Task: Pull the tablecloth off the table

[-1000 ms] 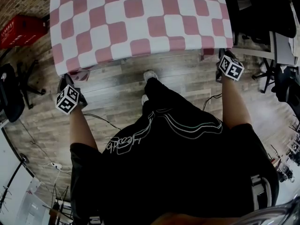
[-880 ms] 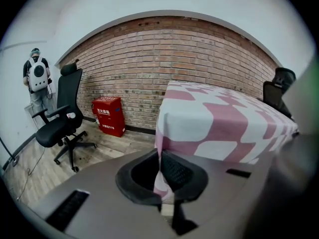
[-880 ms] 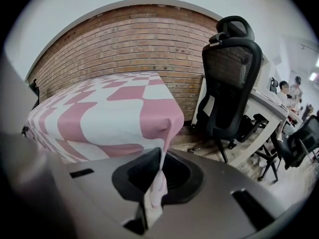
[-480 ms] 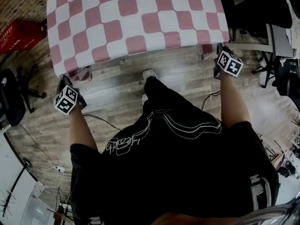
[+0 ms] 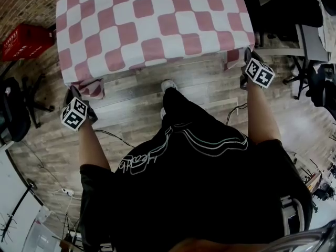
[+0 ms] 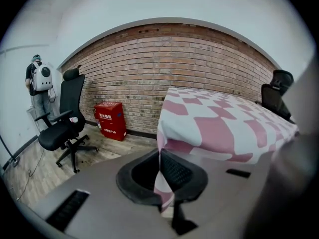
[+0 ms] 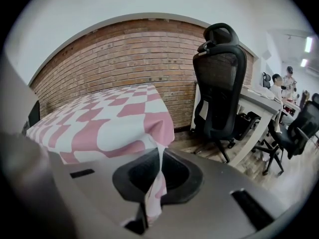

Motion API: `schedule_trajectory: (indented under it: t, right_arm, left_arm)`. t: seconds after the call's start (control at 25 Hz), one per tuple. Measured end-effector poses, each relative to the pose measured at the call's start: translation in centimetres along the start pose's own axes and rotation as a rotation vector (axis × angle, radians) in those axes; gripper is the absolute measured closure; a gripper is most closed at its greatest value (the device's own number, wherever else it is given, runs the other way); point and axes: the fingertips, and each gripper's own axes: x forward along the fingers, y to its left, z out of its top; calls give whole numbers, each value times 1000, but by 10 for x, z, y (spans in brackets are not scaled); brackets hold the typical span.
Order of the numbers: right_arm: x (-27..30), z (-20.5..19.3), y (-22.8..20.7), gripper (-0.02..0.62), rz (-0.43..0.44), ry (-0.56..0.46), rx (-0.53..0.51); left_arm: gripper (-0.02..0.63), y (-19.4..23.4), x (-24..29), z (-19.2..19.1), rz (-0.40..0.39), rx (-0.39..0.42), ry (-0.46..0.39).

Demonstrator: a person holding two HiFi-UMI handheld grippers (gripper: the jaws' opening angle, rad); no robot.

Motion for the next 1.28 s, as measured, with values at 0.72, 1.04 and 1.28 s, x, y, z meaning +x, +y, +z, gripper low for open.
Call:
schedule_trajectory:
  t: [0.72,1.04,1.28]
  right_arm:
    - [-50,20,0,597,28,-84,-9]
    - [-86,57,19,597,110,-191,-39]
    - [-113,78,33,597,157,-243,-36]
  left_arm:
    - [600,-15,-54,44,-60,54,-101]
    - [600,-41,-88,69,-109,175,-156]
    - [600,-51,-110,83,-130,196,-178]
